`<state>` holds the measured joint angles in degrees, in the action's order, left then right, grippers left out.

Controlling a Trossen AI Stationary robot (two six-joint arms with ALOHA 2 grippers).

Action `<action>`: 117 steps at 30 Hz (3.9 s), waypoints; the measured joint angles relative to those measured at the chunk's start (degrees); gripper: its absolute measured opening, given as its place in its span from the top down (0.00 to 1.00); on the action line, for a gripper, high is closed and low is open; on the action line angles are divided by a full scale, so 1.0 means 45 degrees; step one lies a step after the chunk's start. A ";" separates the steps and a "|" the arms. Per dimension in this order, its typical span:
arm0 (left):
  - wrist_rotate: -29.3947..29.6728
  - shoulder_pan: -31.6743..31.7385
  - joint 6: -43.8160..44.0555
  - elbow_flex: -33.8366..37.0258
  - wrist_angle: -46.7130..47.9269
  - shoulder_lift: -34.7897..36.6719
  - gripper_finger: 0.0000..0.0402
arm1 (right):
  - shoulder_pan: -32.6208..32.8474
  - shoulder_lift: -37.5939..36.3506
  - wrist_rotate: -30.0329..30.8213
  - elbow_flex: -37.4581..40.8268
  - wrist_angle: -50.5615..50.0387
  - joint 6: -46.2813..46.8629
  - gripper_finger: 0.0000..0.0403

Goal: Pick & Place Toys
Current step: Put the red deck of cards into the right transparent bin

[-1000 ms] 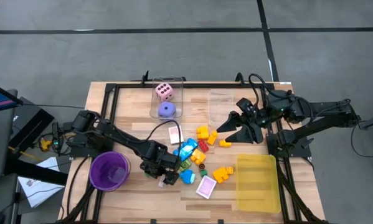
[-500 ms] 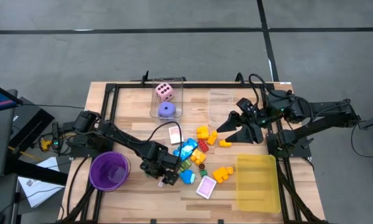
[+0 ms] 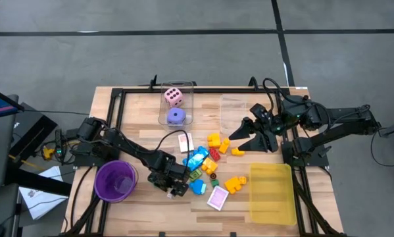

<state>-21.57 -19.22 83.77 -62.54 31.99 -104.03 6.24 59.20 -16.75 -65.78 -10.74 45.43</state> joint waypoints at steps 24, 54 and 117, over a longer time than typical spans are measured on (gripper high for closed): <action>-0.0066 -0.0034 0.0354 0.0116 -0.0224 0.0000 0.56 | 0.0000 0.0000 -0.0080 0.0000 0.0000 0.0005 0.01; -0.0057 -0.0034 0.0528 0.0116 -0.0360 0.0000 0.81 | -0.0005 0.0000 -0.0279 0.0000 0.0000 0.0005 0.01; 0.2346 0.3336 -0.8085 0.0111 -0.7119 0.4703 0.83 | -0.1111 0.0014 0.0843 0.0000 -0.0219 0.0029 0.01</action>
<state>-11.01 -4.21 47.39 -62.04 -0.05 -82.86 1.24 59.26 -12.95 -65.78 -11.73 45.56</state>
